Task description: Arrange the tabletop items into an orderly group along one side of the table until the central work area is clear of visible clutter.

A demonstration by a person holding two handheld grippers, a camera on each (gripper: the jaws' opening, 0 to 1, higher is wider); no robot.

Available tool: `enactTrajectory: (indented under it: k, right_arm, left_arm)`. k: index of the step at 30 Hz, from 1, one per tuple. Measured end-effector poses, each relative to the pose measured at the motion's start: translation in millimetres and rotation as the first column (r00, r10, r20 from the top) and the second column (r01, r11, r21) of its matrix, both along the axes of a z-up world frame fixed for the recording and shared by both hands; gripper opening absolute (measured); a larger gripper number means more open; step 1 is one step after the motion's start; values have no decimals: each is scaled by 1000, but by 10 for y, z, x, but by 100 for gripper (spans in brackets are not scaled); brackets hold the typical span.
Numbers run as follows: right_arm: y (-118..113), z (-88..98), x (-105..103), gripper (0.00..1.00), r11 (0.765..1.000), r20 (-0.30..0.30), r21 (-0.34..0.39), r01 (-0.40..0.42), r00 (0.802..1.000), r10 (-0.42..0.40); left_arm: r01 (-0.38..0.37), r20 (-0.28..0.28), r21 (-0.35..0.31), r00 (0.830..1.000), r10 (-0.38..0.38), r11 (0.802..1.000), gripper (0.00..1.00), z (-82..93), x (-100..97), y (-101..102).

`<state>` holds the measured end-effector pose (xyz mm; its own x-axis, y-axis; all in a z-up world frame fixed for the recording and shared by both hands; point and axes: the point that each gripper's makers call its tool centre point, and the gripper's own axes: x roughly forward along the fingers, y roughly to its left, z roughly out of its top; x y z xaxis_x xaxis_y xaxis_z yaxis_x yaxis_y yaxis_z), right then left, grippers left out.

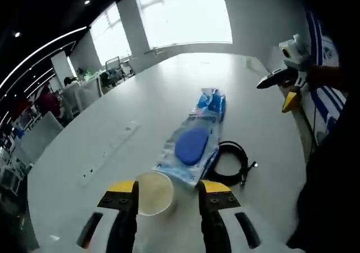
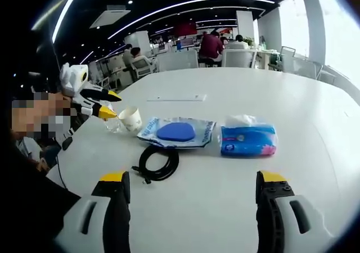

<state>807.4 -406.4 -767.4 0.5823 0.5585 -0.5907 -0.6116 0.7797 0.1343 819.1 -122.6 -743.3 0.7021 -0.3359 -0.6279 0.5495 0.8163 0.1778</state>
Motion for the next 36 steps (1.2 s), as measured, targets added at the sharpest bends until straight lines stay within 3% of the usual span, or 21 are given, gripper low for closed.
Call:
enactTrajectory:
  k: [6,11,15,18,24,26,36]
  right_arm:
    - [63,-18,2,88,1000,-3,-1,-16,1000,16]
    - [105,-23,-13,88,1000,-7,-1,-25,1000,25]
    - [125,-44,-27,88,999,-12,-5,-33,999,33]
    - [135,-56,-31,88,999,-16,-7,-37,999,37]
    - [132,-94,-3,88,999,-18,-13,-49,999,49]
    - [156,-84,-14,88,999,-18,-13,-51,999,51]
    - [193,-17,1,90,999,1,-6,-35,999,35]
  left_arm:
    - [-53,55,-16,997,54,998,53,162,-61,69]
    - [-135,88,-88,986,143,987,56,304,-92,232]
    - [-221,138,-154,960,242,963,57,450,-92,462]
    - [-236,163,-177,951,264,956,58,528,-125,535]
    - [-280,203,-172,928,312,945,59,568,-167,738]
    - [-309,232,-175,910,344,935,59,609,-179,836]
    - [-415,222,-198,863,453,888,61,497,-246,1198]
